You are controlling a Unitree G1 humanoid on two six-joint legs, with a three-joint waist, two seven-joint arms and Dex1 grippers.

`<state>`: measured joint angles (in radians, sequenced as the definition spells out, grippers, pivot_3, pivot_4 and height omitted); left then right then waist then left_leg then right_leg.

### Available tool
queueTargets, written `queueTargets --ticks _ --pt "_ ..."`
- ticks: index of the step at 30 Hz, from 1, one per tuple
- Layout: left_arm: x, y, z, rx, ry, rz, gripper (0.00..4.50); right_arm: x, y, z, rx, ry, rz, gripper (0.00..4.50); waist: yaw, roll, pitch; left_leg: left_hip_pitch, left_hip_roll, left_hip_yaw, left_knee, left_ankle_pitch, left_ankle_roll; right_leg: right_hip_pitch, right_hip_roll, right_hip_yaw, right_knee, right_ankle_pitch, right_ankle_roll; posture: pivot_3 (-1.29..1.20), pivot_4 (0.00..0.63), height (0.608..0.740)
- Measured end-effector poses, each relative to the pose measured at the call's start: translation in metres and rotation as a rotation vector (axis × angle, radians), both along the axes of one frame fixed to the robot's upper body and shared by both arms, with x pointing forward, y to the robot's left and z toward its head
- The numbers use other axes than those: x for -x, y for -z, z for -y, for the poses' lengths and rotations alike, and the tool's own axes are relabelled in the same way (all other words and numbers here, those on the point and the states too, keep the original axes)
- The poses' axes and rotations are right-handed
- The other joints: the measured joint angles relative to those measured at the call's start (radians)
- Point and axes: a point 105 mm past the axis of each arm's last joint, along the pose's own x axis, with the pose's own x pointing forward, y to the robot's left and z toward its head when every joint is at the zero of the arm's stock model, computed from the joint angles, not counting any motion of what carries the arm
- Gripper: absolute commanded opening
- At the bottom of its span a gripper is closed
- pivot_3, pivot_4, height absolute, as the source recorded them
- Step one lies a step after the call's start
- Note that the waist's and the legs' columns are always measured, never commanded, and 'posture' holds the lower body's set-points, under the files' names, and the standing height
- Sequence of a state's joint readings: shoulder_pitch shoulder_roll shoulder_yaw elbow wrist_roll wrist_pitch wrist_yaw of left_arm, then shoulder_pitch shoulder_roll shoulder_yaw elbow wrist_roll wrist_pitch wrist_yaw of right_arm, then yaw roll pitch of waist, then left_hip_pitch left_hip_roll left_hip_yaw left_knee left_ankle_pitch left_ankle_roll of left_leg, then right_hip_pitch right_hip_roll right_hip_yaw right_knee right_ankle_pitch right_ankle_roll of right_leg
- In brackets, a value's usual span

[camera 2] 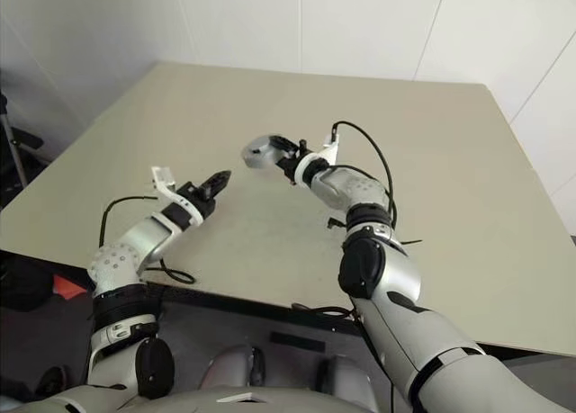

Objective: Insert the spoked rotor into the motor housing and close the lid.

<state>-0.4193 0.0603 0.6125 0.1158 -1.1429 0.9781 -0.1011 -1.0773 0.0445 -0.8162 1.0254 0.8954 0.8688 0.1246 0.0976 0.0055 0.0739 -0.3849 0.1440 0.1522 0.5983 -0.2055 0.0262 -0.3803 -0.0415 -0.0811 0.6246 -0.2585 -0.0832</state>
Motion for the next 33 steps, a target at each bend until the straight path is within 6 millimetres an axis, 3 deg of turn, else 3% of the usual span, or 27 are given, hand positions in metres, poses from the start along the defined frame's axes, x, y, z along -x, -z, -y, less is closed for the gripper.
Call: queueTargets --ticks 4,16,21,25,33 --pt "0.0 0.0 -0.013 0.013 -0.059 -0.002 0.8 0.001 -0.001 -0.002 -0.007 -0.014 -0.007 1.96 0.001 0.0 0.0 0.0 0.0 0.0 0.0 0.0 -0.001 0.001 0.0 0.0 0.0 0.0 0.001 0.0 0.0 0.74" --pt "-0.002 -0.001 -0.009 0.141 -0.059 -0.008 4.41 0.006 -0.012 -0.004 -0.03 -0.063 0.02 1.96 0.002 0.0 0.0 0.0 0.0 0.0 0.0 0.0 -0.001 0.001 0.0 0.0 0.0 0.001 0.002 0.0 0.0 0.74" --pt "-0.002 -0.007 0.002 0.31 0.013 -0.018 4.46 0.014 -0.023 -0.009 -0.038 -0.121 0.067 1.96 0.004 0.0 0.0 0.0 0.0 0.0 0.0 -0.001 -0.004 0.001 0.0 0.0 0.0 0.001 0.002 0.0 0.0 0.74" --pt "0.0 -0.022 0.015 0.412 0.1 0.024 4.46 0.022 -0.016 -0.017 -0.026 -0.165 0.05 1.96 0.005 0.0 0.0 0.0 0.0 0.0 0.0 -0.001 -0.004 0.001 0.0 0.0 0.0 0.002 0.003 0.0 0.0 0.74" --pt "0.004 -0.031 0.026 0.454 0.168 0.029 4.46 0.026 -0.015 -0.017 -0.027 -0.172 0.053 1.96 0.005 0.0 0.0 0.001 0.0 0.0 0.0 -0.001 -0.005 0.001 0.0 0.0 0.0 0.002 0.004 0.0 0.0 0.74"
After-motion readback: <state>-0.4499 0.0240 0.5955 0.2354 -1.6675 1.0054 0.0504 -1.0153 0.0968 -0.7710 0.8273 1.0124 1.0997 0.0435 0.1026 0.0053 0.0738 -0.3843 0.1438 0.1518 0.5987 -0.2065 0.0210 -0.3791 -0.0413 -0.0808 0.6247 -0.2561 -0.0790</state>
